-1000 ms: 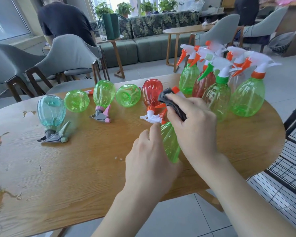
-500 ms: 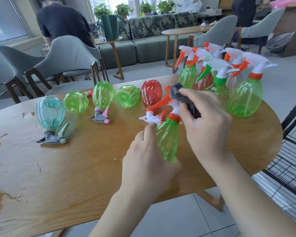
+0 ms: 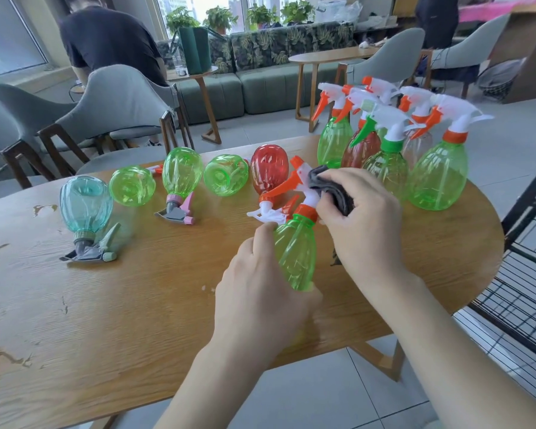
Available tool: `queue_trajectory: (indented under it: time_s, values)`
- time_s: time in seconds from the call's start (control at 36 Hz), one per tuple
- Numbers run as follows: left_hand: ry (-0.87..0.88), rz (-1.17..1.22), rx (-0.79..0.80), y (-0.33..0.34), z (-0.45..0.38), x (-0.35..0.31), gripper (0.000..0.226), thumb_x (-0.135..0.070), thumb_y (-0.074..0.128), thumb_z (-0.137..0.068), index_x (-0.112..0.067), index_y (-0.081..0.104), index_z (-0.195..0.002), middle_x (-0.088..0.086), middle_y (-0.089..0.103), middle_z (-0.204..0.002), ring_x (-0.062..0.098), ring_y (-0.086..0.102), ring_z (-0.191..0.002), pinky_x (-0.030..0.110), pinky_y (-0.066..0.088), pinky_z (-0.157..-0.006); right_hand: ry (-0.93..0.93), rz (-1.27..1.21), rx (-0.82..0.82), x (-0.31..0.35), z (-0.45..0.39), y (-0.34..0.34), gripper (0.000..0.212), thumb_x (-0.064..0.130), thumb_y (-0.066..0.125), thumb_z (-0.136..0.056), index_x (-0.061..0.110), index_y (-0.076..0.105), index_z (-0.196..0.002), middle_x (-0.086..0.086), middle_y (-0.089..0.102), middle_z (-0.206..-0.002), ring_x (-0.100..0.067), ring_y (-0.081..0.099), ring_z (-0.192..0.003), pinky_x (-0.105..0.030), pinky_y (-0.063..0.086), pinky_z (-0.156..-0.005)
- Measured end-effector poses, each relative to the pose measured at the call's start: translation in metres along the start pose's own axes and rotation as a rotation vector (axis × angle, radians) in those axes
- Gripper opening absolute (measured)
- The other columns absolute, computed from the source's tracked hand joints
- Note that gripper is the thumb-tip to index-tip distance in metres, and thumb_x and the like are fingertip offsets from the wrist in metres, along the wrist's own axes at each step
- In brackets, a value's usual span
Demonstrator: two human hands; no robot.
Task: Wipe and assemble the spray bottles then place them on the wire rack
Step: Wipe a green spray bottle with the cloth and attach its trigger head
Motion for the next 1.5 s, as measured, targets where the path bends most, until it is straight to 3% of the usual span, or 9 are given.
queue_trajectory:
  time_s: [0.14, 0.31, 0.47, 0.61, 0.81, 0.94, 1.11, 1.25, 1.5]
  values:
    - [-0.006, 0.021, -0.001, -0.001, -0.001, 0.001, 0.095, -0.046, 0.079, -0.070, -0.036, 0.030, -0.151, -0.012, 0.055, -0.128, 0.019, 0.057, -0.115, 0.037, 0.050, -0.091, -0.025, -0.075, 0.135, 0.012, 0.007, -0.001, 0.027, 0.005, 0.067, -0.081, 0.011, 0.077, -0.105, 0.002, 0.072, -0.106, -0.023, 0.067, -0.098, -0.031, 0.054, -0.088]
    - [0.012, -0.009, -0.008, 0.001, 0.001, 0.000, 0.095, -0.046, 0.080, -0.069, -0.037, 0.030, -0.149, -0.011, 0.055, -0.128, 0.020, 0.057, -0.113, 0.033, 0.047, -0.084, 0.070, -0.020, 0.031, 0.001, 0.006, -0.010, 0.024, 0.000, 0.070, -0.085, 0.007, 0.075, -0.108, -0.003, 0.071, -0.106, -0.018, 0.066, -0.097, -0.027, 0.053, -0.086]
    - [-0.029, 0.073, -0.004, -0.001, 0.000, 0.005, 0.094, -0.048, 0.081, -0.068, -0.037, 0.032, -0.148, -0.012, 0.057, -0.118, 0.019, 0.058, -0.107, 0.035, 0.049, -0.088, -0.006, -0.082, 0.110, 0.012, 0.016, -0.005, 0.028, -0.001, 0.070, -0.078, 0.007, 0.075, -0.105, -0.002, 0.070, -0.105, -0.011, 0.063, -0.096, -0.014, 0.048, -0.087]
    - [-0.034, 0.118, -0.032, -0.001, 0.000, 0.007, 0.093, -0.045, 0.082, -0.065, -0.038, 0.035, -0.144, -0.011, 0.058, -0.116, 0.020, 0.058, -0.103, 0.036, 0.049, -0.087, 0.157, 0.008, 0.011, -0.003, 0.018, -0.014, 0.026, -0.002, 0.071, -0.082, 0.005, 0.074, -0.107, -0.001, 0.068, -0.102, -0.004, 0.057, -0.089, -0.001, 0.039, -0.084]
    - [0.034, 0.223, -0.030, 0.016, 0.004, -0.005, 0.094, -0.052, 0.082, -0.073, -0.040, 0.028, -0.149, -0.021, 0.045, -0.130, 0.012, 0.032, -0.127, 0.038, 0.039, -0.106, 0.651, -0.339, -0.046, -0.012, 0.027, -0.042, 0.014, 0.015, 0.066, -0.097, 0.023, 0.067, -0.109, 0.012, 0.070, -0.085, 0.001, 0.062, -0.070, -0.026, 0.050, -0.062]
    - [0.058, 0.274, -0.001, 0.036, -0.001, -0.032, 0.096, -0.064, 0.079, -0.076, -0.044, 0.023, -0.151, -0.027, 0.035, -0.131, 0.002, 0.019, -0.114, 0.038, 0.031, -0.111, 0.968, -0.500, -0.218, -0.042, 0.036, -0.070, 0.018, 0.016, 0.059, -0.102, 0.016, 0.064, -0.119, 0.000, 0.072, -0.102, -0.023, 0.068, -0.092, -0.043, 0.055, -0.082]
    - [0.129, 0.368, 0.022, 0.072, -0.014, -0.074, 0.092, -0.053, 0.082, -0.081, -0.036, 0.028, -0.155, -0.013, 0.042, -0.151, 0.012, 0.033, -0.142, 0.025, 0.028, -0.107, 1.100, -0.452, -0.279, -0.073, 0.033, -0.110, 0.015, 0.029, 0.064, -0.083, 0.021, 0.067, -0.096, -0.008, 0.071, -0.093, -0.033, 0.069, -0.091, -0.057, 0.056, -0.089]
    - [0.157, 0.401, 0.038, 0.104, -0.025, -0.115, 0.089, -0.041, 0.083, -0.083, -0.034, 0.030, -0.154, -0.007, 0.042, -0.149, 0.009, 0.035, -0.139, 0.015, 0.027, -0.098, 1.170, -0.532, -0.322, -0.095, 0.036, -0.136, 0.034, 0.040, 0.071, -0.065, 0.012, 0.070, -0.085, -0.015, 0.076, -0.094, -0.034, 0.074, -0.092, -0.052, 0.059, -0.087]
    - [0.121, 0.463, 0.085, 0.149, -0.049, -0.173, 0.089, -0.032, 0.081, -0.086, -0.021, 0.027, -0.156, 0.006, 0.043, -0.150, 0.024, 0.043, -0.136, 0.025, 0.035, -0.099, 1.148, -0.562, -0.404, -0.125, 0.043, -0.164, 0.017, 0.028, 0.074, -0.073, 0.013, 0.066, -0.075, -0.014, 0.071, -0.081, -0.028, 0.068, -0.078, -0.039, 0.048, -0.072]
Point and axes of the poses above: each hand's wrist, its own z-axis away from the middle knuckle, its own y-axis out of the palm, x = y × z, the point moved 1 cm from there along -z, towards the middle knuckle
